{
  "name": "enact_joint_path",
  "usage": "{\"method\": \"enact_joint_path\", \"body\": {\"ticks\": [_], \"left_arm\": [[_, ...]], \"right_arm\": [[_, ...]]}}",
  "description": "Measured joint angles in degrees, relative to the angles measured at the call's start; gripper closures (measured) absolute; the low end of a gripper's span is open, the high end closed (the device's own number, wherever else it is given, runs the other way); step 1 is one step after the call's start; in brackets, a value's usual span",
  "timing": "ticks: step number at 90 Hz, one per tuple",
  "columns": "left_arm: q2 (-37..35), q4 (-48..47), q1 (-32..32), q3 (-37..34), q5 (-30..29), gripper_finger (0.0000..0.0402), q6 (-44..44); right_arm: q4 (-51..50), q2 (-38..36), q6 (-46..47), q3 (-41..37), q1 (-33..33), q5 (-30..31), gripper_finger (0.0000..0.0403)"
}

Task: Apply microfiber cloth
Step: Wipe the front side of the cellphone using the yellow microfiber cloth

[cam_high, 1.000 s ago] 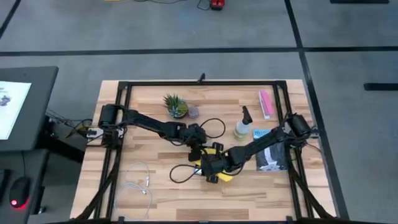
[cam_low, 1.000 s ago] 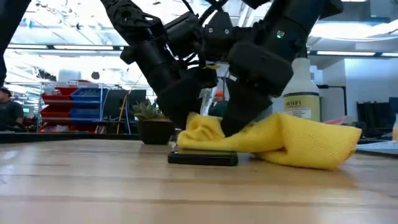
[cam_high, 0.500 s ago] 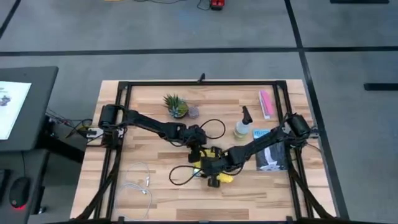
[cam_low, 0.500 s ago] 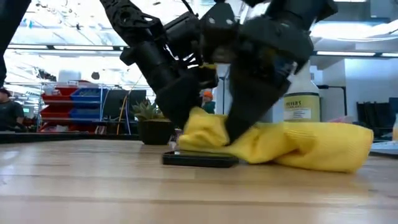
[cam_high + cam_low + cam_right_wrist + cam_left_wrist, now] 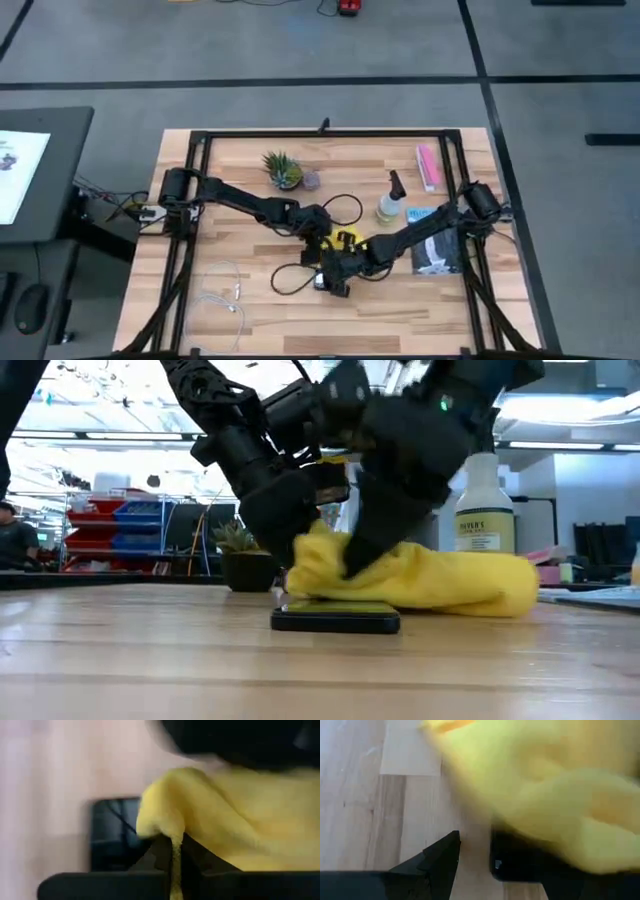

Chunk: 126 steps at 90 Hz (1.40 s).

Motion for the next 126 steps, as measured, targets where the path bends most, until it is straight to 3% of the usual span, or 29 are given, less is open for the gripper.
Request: {"method": "enact_joint_path", "body": {"ticks": [25,48,62,78,97,113,126], "left_arm": [[0.0,0.0,0.0,0.0,-0.1,0.0182,-0.6],[0.0,0.0,-0.7,0.1,-0.8,0.0182,-0.5],[0.0,0.0,-0.8,0.0,-0.5,0.0182,-0.4],[0.0,0.0,-0.8,0.0,-0.3,0.0182,-0.4],[0.0,0.0,-0.8,0.0,-0.5,0.0182,-0.5],[0.0,0.0,-0.8,0.0,-0.7,0.0182,-0.5],[0.0,-0.1,-0.8,0.0,-1.1,0.0182,-0.5]], "right_arm": [[-4.8,0.0,1.8,0.1,1.0,-6.5,0.0403],[-17.1,-0.1,9.7,0.1,1.0,6.9,0.0403],[-20.1,-0.1,12.5,0.0,0.4,10.1,0.0403],[-12.8,-0.1,8.2,0.0,1.0,9.0,0.0403],[2.1,1.1,3.4,0.1,1.5,0.1,0.0403],[3.2,3.8,3.2,0.2,1.3,-2.6,0.0403],[-1.4,2.5,4.1,0.2,1.5,2.0,0.0403]]}}
